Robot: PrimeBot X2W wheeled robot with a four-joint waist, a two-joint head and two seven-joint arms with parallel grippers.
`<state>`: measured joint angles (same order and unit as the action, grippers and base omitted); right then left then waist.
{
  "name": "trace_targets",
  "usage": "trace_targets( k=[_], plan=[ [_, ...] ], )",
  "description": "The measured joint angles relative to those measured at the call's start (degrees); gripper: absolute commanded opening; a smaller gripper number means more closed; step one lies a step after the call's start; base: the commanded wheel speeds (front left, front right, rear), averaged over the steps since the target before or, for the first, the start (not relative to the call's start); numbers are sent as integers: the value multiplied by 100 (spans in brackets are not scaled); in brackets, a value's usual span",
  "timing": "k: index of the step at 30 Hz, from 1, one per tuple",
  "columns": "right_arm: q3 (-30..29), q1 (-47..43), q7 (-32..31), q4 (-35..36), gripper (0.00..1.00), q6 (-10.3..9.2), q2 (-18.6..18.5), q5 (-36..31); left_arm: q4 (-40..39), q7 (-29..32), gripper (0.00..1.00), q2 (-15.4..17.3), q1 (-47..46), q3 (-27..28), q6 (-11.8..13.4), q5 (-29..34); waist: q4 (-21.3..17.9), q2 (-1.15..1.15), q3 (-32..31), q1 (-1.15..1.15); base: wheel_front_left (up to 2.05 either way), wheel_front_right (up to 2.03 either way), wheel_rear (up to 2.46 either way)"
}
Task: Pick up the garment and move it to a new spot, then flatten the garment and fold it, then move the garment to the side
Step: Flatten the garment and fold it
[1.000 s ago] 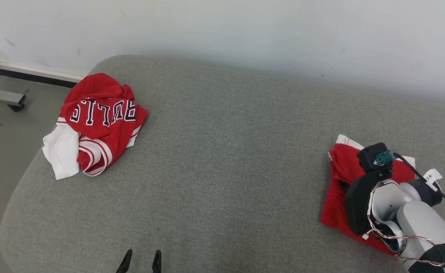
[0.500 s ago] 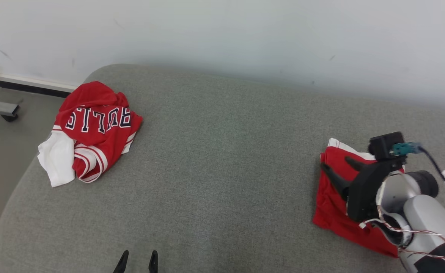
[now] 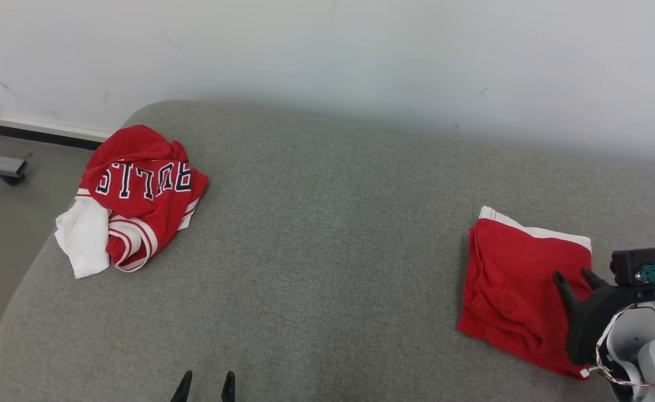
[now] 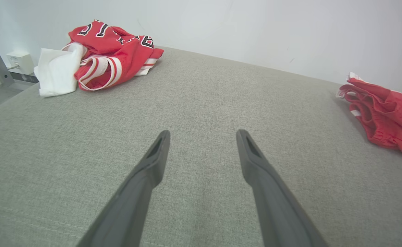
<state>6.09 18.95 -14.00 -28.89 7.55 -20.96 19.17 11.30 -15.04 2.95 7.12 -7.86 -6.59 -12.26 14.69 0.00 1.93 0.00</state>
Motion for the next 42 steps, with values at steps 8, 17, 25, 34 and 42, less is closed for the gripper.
trace_targets(
  k=[8, 17, 25, 34, 42],
  plan=[
    [297, 7, 301, -303, 0, 1, 349, -291, 3, 0, 100, -1, -6, -22, -5, -1, 98, 0, 81, 0, 0, 0, 0],
    [1117, -10, 398, -463, 0, 0, 682, -227, 3, 0, 100, -1, -8, -29, 3, -70, 164, 0, 54, 0, 0, 0, 0],
    [2172, -159, 344, -465, 0, 0, 950, 83, -24, 0, 100, -1, 53, 25, 21, -83, 22, 0, -16, 0, 0, 0, 0],
    [2593, -164, 789, 74, 0, 0, 913, 454, -47, 0, 100, -1, 192, 121, 62, -94, -207, 0, -172, 0, 0, 0, 0],
    [2102, -478, 1282, 672, 100, 0, 890, 420, -145, -1, 100, -1, 327, 432, 114, -124, -524, 0, -316, 0, 0, 0, 0]
  ],
)
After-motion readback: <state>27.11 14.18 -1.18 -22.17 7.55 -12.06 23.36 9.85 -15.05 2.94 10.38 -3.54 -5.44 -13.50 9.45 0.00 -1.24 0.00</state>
